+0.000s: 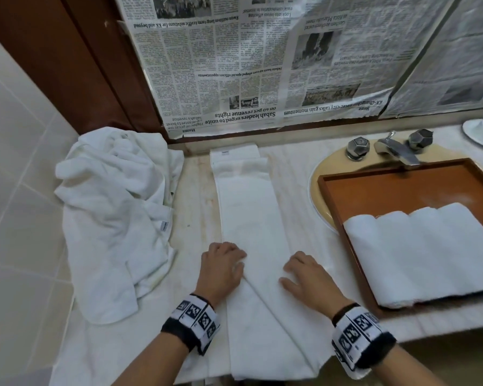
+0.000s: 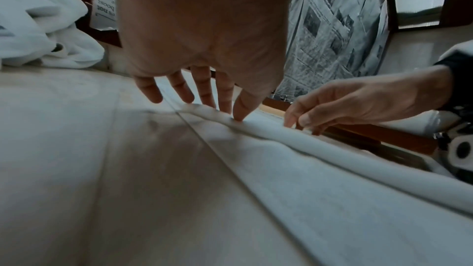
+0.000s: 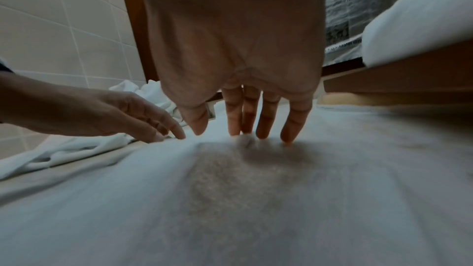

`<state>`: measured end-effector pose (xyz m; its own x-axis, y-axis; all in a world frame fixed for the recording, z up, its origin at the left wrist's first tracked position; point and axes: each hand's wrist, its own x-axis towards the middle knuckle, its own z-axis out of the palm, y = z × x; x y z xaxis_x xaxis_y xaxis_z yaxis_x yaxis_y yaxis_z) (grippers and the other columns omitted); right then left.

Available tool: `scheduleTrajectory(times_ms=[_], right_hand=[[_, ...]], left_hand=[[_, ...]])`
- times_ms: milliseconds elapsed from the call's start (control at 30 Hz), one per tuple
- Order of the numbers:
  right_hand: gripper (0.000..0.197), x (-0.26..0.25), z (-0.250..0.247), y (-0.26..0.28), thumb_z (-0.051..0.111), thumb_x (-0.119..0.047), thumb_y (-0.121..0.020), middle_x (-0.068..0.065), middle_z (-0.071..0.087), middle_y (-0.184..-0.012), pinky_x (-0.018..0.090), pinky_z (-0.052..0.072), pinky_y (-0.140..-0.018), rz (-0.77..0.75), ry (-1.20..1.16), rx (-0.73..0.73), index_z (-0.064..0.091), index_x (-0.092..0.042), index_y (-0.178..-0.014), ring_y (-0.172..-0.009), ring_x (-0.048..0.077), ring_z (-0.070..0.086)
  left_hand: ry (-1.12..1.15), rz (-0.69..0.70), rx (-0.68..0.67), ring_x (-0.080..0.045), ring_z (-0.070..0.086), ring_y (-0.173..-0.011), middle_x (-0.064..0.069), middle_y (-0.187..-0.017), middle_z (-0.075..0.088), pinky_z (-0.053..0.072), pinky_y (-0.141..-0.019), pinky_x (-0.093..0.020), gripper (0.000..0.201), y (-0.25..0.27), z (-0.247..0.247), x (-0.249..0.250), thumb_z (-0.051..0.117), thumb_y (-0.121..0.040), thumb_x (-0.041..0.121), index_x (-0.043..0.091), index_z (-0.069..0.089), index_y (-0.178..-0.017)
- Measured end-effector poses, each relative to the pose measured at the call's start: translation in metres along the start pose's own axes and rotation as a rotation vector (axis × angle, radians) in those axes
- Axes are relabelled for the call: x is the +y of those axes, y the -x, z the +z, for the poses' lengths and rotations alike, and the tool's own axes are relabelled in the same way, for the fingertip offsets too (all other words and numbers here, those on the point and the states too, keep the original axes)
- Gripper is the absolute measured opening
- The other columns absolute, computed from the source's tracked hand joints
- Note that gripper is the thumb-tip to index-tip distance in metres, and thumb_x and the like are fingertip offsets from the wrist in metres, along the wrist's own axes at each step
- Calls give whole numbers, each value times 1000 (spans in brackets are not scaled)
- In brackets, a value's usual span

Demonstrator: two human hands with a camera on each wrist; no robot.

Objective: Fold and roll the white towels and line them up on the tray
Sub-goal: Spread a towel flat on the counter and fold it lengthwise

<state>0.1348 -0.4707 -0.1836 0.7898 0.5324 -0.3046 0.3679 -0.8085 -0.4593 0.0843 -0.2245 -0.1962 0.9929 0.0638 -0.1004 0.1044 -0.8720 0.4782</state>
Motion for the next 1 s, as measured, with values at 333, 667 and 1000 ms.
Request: scheduleTrajectory(times_ms=[333,667,1000], right_hand=[[12,-43,-12,25,50,-31,-98,-3,60,-90,34,43,-66,124,-2,-8,52,-20,-95,-79,19,56],[20,-123,8,56,51,-27,-99,11,61,-104,37,51,-80,54,-80,-161,58,-9,-106,-92,29,61],[25,-129,39,61,55,-27,-97,11,65,-112,31,50,-86,80,-160,-332,65,-10,-111,-98,26,62]], left_hand=[[126,89,-33,-22,49,-92,3,-99,57,44,-79,-40,12,15,-6,-6,51,-99,13,18,62,-103],[221,85,10,-18,58,-98,4,-104,57,47,-88,-31,14,37,-9,-35,60,-91,3,14,67,-96],[196,38,-11,-22,53,-102,1,-111,60,41,-92,-32,43,51,6,-42,44,-88,47,20,70,-110]])
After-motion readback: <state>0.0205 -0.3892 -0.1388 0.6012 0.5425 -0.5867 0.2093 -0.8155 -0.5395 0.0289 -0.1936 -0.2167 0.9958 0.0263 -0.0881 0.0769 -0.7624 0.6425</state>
